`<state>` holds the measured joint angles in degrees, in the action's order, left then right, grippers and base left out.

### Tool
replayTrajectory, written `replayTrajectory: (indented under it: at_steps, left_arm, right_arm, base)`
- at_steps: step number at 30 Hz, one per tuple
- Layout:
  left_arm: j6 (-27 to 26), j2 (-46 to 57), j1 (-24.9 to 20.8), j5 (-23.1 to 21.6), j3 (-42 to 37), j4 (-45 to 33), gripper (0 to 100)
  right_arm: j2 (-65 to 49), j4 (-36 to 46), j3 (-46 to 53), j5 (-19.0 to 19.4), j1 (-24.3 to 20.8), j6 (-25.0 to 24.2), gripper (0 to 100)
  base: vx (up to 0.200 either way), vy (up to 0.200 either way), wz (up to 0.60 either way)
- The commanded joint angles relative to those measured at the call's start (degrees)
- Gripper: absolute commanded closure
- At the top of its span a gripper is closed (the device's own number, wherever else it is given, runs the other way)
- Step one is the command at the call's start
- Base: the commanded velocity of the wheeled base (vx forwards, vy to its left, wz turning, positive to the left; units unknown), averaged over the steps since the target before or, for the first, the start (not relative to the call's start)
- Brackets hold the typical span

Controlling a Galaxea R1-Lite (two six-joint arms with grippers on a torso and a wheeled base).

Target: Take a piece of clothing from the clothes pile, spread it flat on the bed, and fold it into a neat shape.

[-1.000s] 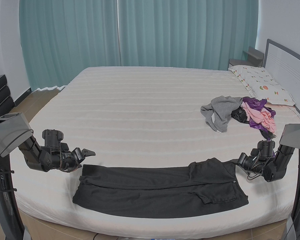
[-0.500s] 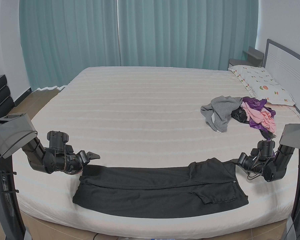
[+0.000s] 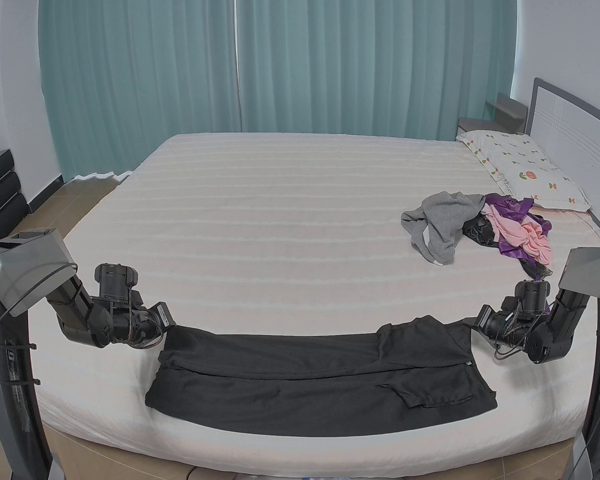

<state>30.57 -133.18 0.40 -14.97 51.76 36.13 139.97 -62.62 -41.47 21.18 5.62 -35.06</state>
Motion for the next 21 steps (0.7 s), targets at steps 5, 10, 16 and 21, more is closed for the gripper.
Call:
replayTrajectory:
  at_steps: [5, 10, 16, 21]
  left_arm:
    - [0.54, -0.32, 1.36, 2.23, 0.36, 0.08, 100]
    - [4.41, 0.2, 2.76, 2.93, 0.45, 0.25, 100]
    - [5.29, -0.24, 3.11, 2.93, 0.45, 1.57, 100]
    - [5.11, -0.41, 2.85, 2.93, 0.53, 2.36, 100]
  right_arm:
    - [-0.4, -0.04, -0.1, 0.01, 0.27, -0.01, 100]
    - [-0.67, -0.13, -0.19, 0.09, 0.27, -0.1, 100]
    - [-0.67, -0.13, -0.28, 0.09, 0.27, -0.1, 100]
    - [-0.58, -0.13, -0.72, 0.09, 0.09, -0.1, 100]
  base:
    - [0.0, 0.0, 0.0]
    - [0.0, 0.0, 0.0]
    - [0.0, 0.0, 0.0]
    - [0.0, 0.0, 0.0]
